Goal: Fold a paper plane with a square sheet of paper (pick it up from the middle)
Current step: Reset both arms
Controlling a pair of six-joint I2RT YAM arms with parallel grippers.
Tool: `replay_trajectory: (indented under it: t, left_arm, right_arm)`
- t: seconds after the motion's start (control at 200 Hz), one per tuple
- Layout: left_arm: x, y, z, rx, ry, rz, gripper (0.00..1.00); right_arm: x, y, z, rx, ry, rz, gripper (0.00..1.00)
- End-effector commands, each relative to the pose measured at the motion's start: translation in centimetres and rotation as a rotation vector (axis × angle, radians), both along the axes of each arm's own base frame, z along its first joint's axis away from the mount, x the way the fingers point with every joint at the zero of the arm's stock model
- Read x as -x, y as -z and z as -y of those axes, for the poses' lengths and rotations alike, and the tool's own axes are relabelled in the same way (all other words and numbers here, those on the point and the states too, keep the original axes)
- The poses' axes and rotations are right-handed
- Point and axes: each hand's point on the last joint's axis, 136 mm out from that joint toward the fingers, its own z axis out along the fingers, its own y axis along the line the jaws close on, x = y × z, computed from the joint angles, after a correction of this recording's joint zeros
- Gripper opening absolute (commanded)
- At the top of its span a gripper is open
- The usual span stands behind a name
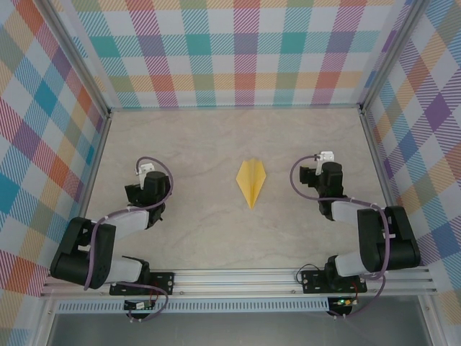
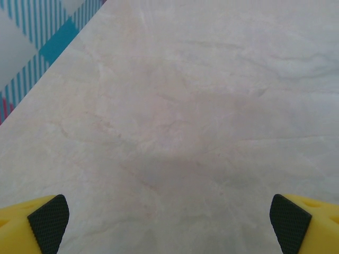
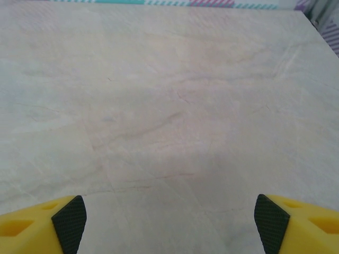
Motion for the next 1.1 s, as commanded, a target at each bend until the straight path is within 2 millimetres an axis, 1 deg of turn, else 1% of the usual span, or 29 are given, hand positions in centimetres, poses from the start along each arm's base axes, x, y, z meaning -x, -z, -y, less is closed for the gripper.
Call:
replay_trajectory:
  t: [0.0, 0.035, 0.085, 0.13, 0.155, 0.185, 0.215, 0.25, 0.27, 0.295, 0.31, 0.34, 0.365, 0.395, 0.425, 0.465, 1.095]
  left_arm:
    - [-3.5, -3.4, 1.1, -0.001, 0.095, 0.181, 1.0]
    - [-4.1, -3.3, 1.4, 0.008, 0.12, 0.194, 1.0]
    - [-4.6, -2.0, 1.6, 0.044, 0.147, 0.182, 1.0]
    - [-5.2, -1.3, 1.7, 0.064, 0.169, 0.168, 1.0]
    - [-5.2, -1.0, 1.8, 0.097, 0.19, 0.14, 1.0]
    - [-5.4, -0.9, 1.9, 0.125, 0.218, 0.152, 1.0]
    - [-5.2, -0.4, 2.0, 0.142, 0.239, 0.163, 1.0]
    - [-5.2, -0.2, 1.7, 0.138, 0.231, 0.205, 1.0]
    - [-4.9, 0.1, 1.4, 0.145, 0.213, 0.188, 1.0]
    - [-4.7, 0.0, 1.3, 0.16, 0.21, 0.179, 1.0]
    - [-4.8, -0.2, 1.2, 0.163, 0.212, 0.192, 1.0]
    - [-5.0, -0.2, 1.0, 0.155, 0.201, 0.2, 1.0]
    - [-4.9, 0.2, 1.0, 0.156, 0.194, 0.169, 1.0]
    - [-5.0, -0.2, 1.0, 0.146, 0.193, 0.186, 1.0]
    - [-4.9, 0.1, 1.1, 0.131, 0.185, 0.178, 1.0]
    - [-4.9, -0.1, 1.1, 0.13, 0.184, 0.182, 1.0]
    - [-4.9, -0.1, 1.1, 0.129, 0.186, 0.18, 1.0]
  right_arm:
    - [-0.9, -1.5, -1.1, -0.045, -0.08, 0.105, 0.86]
    - [-0.8, -1.5, -1.1, -0.047, -0.083, 0.105, 0.86]
    - [-0.8, -1.4, -1.1, -0.061, -0.092, 0.107, 0.86]
    - [-0.9, -1.0, -0.9, -0.085, -0.095, 0.099, 0.86]
    - [-0.9, -0.6, -0.6, -0.105, -0.097, 0.088, 0.86]
    - [-1.3, -0.4, -0.7, -0.107, -0.103, 0.107, 0.86]
    - [-1.2, 0.0, -0.7, -0.116, -0.106, 0.081, 0.87]
    - [-1.3, -0.2, -0.6, -0.12, -0.105, 0.079, 0.87]
    - [-1.3, -0.2, -0.5, -0.12, -0.102, 0.083, 0.92]
    - [-1.2, 0.0, -0.5, -0.12, -0.096, 0.068, 0.98]
    - [-1.3, -0.1, -0.4, -0.121, -0.094, 0.072, 1.0]
    - [-1.3, -0.1, -0.3, -0.119, -0.087, 0.076, 1.0]
    - [-1.3, -0.1, 0.0, -0.119, -0.073, 0.072, 1.0]
    - [-1.4, -0.1, 0.2, -0.121, -0.058, 0.08, 1.0]
    - [-1.3, -0.1, 0.5, -0.121, -0.042, 0.075, 1.0]
    - [-1.4, -0.1, 0.6, -0.12, -0.036, 0.078, 1.0]
    - [-1.4, -0.1, 0.4, -0.119, -0.043, 0.079, 1.0]
